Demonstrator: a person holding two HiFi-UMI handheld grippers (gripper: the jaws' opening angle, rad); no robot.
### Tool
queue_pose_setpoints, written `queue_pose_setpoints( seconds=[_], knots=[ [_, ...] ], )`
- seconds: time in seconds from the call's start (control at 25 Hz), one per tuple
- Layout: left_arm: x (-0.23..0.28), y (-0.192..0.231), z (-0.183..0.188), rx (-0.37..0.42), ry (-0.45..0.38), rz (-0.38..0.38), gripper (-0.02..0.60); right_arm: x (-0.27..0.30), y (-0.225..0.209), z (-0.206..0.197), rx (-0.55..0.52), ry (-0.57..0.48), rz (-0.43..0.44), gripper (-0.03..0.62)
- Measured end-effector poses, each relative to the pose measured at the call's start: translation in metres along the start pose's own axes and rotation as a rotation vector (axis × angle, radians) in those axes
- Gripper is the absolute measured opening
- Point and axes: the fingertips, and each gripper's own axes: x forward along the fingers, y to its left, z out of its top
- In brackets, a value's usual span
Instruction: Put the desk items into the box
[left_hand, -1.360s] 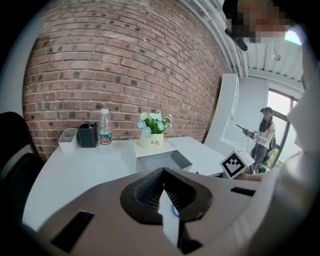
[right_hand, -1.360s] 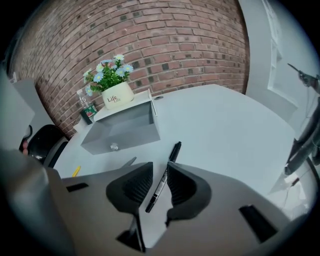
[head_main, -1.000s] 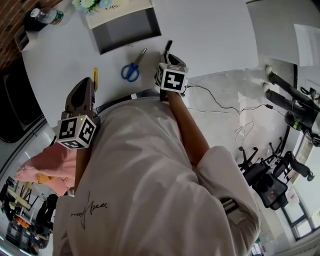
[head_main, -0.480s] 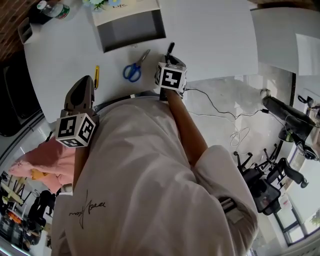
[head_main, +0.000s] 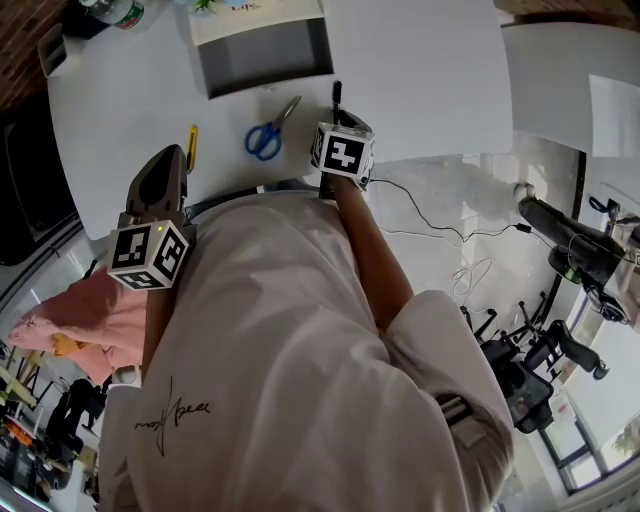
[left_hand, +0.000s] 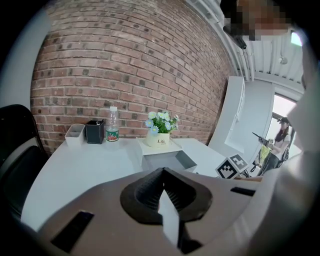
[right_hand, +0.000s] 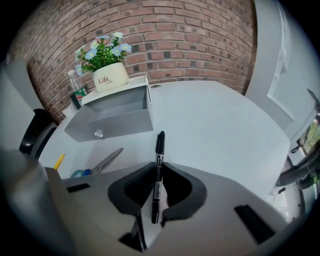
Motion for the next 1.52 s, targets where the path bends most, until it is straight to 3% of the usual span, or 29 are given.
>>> queue_pose_setpoints(
  seconds=[1.52],
  knots=[
    [-0.003, -0.011, -0.004, 0.011, -0.022, -0.041, 0.006, -0.025, -0.006, 0.010, 0.048, -0.098, 0.064, 0.061]
  ],
)
